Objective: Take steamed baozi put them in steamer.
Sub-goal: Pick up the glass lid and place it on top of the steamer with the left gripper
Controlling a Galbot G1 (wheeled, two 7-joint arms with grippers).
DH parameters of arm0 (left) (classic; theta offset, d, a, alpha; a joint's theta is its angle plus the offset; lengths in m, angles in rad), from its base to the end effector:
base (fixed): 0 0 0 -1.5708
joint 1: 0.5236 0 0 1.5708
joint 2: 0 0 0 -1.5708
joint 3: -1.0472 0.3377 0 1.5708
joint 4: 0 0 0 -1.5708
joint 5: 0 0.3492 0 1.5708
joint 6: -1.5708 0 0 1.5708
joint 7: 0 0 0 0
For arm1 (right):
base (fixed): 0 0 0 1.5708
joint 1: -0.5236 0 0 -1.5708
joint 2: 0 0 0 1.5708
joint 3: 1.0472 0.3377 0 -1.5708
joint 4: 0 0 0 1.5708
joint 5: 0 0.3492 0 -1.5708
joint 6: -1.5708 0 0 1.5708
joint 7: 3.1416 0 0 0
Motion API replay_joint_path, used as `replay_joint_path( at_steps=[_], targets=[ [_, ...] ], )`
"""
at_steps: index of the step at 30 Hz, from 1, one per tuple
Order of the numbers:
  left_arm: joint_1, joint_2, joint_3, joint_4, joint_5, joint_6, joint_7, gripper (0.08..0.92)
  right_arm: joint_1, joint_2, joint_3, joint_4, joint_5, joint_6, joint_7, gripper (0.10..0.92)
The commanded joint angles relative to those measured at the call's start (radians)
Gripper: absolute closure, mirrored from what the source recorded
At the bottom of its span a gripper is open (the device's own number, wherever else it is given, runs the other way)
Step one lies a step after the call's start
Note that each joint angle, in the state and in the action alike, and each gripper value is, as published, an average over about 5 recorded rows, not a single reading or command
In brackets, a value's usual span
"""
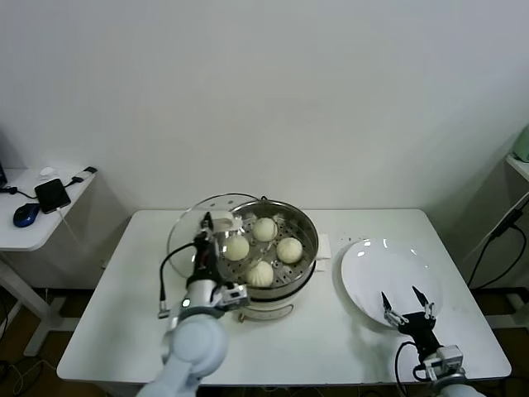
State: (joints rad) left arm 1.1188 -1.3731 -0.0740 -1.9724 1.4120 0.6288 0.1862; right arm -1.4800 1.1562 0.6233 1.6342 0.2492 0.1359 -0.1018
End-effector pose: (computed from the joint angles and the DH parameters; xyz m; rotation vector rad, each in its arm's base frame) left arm 0.2727 -0.0975 -0.2449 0.1381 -2.3315 -2.0047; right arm 0.1995 -0.1589 -0.3950 0.1140 -2.9161 0.2524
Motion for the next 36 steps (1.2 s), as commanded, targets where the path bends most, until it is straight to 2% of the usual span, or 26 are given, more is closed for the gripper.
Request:
replay_joint_path(
  at_steps=[1,16,36],
  targets=[
    [-0.079,-0.129,0.14,0.071,0.129,0.045,0.027,0.871,0.005,-0.003,-0.005,-0.008,-0.003,0.011,-0.005,0.203],
    [-0.081,-0.242,0.188,0.179,0.214,0.051,0.021,0.871,-0.01,0.001,0.005,-0.022,0.001,0.044,-0.003,0.203],
    [-0.071,-0.216,0.133,0.247,0.263,0.032,-0.02,0.871,-0.017,0.008,0.013,-0.016,-0.007,0.06,0.003,0.203]
  ],
)
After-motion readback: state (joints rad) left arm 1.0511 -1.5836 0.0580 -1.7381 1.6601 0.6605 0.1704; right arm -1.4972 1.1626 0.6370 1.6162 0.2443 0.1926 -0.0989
